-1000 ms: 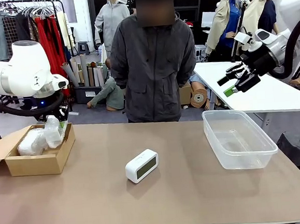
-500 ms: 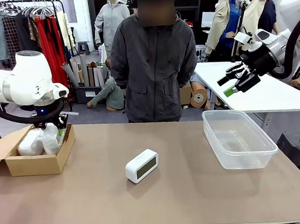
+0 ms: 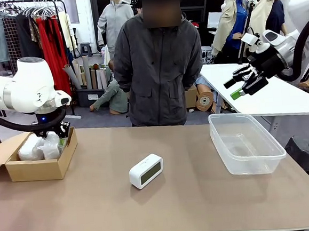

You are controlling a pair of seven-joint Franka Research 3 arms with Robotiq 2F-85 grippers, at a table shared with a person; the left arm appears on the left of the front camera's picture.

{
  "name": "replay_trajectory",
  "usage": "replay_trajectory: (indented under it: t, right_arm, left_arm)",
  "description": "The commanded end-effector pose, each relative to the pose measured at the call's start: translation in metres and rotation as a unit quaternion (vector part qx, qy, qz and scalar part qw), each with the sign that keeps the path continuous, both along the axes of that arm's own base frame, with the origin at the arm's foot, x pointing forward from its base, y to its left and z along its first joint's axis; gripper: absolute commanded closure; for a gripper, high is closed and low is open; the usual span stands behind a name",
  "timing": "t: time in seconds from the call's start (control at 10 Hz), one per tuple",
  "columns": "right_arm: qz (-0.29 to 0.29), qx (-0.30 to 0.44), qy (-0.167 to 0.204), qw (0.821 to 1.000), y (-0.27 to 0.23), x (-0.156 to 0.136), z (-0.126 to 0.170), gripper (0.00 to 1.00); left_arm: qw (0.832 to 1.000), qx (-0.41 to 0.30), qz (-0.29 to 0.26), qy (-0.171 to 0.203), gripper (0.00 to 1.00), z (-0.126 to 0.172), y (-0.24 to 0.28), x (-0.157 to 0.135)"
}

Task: Separate and place wrapped and unwrapped clocks.
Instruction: If the picked Digital clock is wrapped, place it in the Package Box ; if not, place it in the Organizing box.

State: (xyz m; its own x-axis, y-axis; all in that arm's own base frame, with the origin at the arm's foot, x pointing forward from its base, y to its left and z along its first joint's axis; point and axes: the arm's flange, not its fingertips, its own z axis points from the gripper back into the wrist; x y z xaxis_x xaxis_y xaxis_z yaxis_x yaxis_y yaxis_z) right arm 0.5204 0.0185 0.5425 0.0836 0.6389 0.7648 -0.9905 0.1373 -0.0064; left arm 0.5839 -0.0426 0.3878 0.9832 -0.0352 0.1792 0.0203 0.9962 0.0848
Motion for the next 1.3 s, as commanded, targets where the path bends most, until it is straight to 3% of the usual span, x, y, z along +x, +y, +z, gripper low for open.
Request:
replay_trajectory:
  t: [0.0,0.5,0.8,1.2]
  right_arm:
    - [-0.001,0.000,-0.002,1.000,0.000,-0.001,0.001,0.00]
    - [-0.001,0.000,-0.002,1.000,0.000,-0.001,0.001,0.00]
    - [-0.001,0.000,-0.002,1.000,0.000,-0.001,0.001,0.00]
    - [-0.001,0.000,-0.002,1.000,0.000,-0.001,0.001,0.00]
  left_arm:
    - [1.000,-0.004,-0.006,0.000,0.92,0.001,0.000,-0.008]
    - [1.000,-0.004,-0.001,0.013,0.00,-0.005,0.000,-0.009]
    - [1.000,-0.004,0.000,0.015,0.00,-0.004,0.000,-0.007]
    - [1.000,-0.012,0.012,0.008,0.00,0.029,-0.006,-0.001]
